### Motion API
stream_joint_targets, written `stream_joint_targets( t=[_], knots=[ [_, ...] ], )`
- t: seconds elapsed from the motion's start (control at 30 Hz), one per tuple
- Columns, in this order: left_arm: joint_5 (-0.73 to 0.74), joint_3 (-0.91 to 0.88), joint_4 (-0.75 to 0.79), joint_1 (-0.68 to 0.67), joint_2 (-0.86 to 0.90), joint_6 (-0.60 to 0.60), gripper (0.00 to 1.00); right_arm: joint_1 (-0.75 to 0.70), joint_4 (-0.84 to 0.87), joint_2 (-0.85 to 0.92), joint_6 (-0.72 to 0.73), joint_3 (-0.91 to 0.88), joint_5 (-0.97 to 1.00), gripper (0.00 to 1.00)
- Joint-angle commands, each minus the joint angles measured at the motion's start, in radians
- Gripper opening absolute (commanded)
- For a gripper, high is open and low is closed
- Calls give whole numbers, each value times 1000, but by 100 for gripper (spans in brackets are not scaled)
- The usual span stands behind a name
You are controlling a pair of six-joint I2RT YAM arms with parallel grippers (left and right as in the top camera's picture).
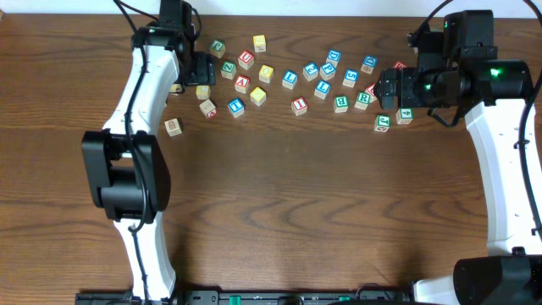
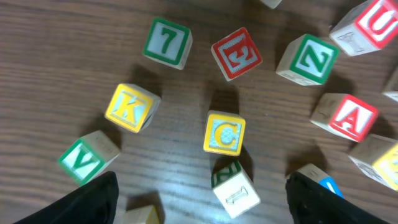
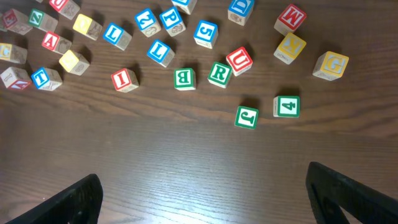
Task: Spell out CORL
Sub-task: 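Lower the left gripper onto a wooden block at the cluster's left edge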
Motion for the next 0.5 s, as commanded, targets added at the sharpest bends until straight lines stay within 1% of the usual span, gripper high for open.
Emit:
stream_joint_targets(
  t=[0.0,0.07,0.2,0.47],
  knots=[
    [-15,23,23,-9,47,-10,81,0,-3,-2,-14,23,-8,99],
    [-15,23,42,-15,68,-15,77,0,-3,-2,-14,23,-8,99],
    [-11,23,84,-26,99,-28,74,0,-3,-2,-14,23,-8,99],
    [-12,22,123,-48,145,-28,73,0,-3,-1,-14,21,-8,99]
  ],
)
